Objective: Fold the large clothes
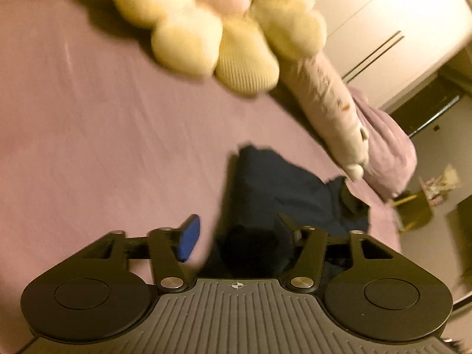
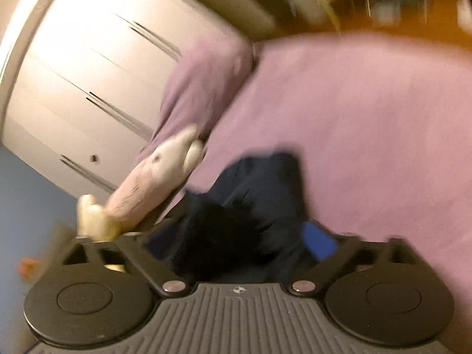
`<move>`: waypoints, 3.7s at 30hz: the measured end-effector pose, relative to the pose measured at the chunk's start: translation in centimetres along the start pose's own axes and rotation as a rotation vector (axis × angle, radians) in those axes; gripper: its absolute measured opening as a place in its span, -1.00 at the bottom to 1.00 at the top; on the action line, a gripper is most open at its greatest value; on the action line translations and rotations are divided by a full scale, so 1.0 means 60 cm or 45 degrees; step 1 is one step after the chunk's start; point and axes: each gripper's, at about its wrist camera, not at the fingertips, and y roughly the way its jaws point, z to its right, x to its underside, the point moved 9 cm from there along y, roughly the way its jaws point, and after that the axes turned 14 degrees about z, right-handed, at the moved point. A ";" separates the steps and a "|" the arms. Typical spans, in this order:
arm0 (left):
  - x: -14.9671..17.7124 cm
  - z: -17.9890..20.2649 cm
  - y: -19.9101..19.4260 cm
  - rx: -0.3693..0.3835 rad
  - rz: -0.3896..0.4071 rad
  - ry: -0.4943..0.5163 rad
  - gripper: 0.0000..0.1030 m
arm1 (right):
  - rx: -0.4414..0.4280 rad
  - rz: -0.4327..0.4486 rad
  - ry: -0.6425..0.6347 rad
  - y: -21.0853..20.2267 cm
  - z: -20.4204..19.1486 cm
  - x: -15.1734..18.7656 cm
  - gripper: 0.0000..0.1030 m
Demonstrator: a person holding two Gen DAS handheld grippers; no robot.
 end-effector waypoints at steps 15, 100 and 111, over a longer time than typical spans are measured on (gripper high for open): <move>0.028 0.040 0.013 0.266 -0.063 0.126 0.82 | 0.052 -0.192 -0.692 0.088 -0.068 0.105 -0.01; 0.066 0.164 0.266 -0.184 0.269 0.829 1.00 | 0.166 0.174 -1.134 0.305 -0.180 0.150 -0.54; 0.074 0.130 0.294 -0.170 0.216 0.632 1.00 | 0.235 0.198 -0.983 0.318 -0.084 0.125 -0.52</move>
